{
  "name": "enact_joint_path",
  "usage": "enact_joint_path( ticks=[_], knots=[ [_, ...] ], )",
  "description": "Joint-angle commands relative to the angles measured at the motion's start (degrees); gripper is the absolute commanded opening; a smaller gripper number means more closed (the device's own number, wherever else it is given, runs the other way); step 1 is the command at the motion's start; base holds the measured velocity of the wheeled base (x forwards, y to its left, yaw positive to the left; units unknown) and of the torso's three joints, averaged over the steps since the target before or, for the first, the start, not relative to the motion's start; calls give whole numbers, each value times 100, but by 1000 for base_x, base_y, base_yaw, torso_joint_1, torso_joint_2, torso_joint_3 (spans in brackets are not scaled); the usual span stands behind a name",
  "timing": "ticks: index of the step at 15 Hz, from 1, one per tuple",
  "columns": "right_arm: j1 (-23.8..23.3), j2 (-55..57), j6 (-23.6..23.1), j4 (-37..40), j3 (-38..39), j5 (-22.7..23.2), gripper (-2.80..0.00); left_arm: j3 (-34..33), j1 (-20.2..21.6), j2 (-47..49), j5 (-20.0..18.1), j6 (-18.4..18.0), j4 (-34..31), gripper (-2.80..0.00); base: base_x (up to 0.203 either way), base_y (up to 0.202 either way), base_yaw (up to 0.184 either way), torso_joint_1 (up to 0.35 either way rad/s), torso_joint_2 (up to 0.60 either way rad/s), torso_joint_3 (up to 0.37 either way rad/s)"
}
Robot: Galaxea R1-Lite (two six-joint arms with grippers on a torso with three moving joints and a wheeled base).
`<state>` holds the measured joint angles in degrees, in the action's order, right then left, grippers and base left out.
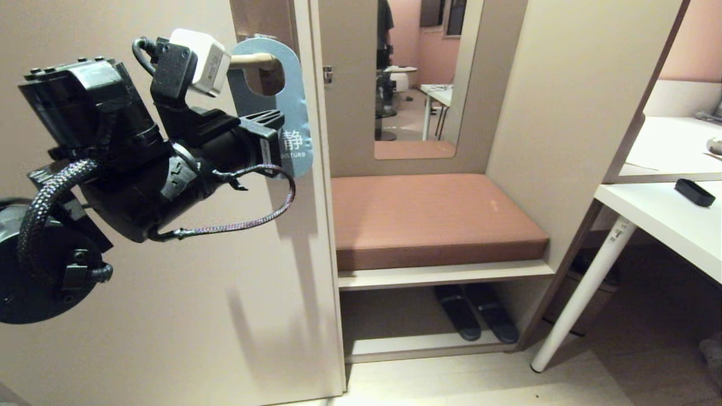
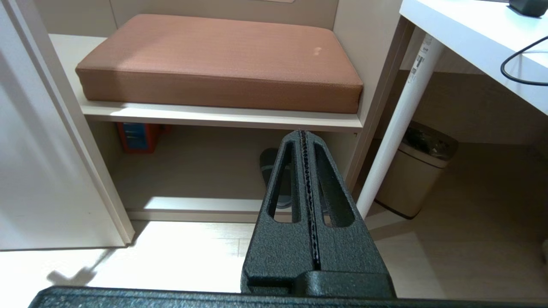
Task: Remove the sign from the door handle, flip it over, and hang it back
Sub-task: Hang the sign back with the other side facing out
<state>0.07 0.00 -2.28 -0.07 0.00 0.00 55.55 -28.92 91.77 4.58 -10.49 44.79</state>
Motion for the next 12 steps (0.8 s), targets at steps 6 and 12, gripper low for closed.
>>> enact_joint_path(
  ticks=[6, 12],
  knots=[
    [1, 0, -1, -1, 0, 0, -280, -1105, 0, -702, -2, -13, 30, -280, 0, 0, 0, 0, 0, 0],
    [1, 0, -1, -1, 0, 0, -280, -1811, 403, -1151, 2, -15, 30, -280, 0, 0, 0, 0, 0, 0]
  ],
)
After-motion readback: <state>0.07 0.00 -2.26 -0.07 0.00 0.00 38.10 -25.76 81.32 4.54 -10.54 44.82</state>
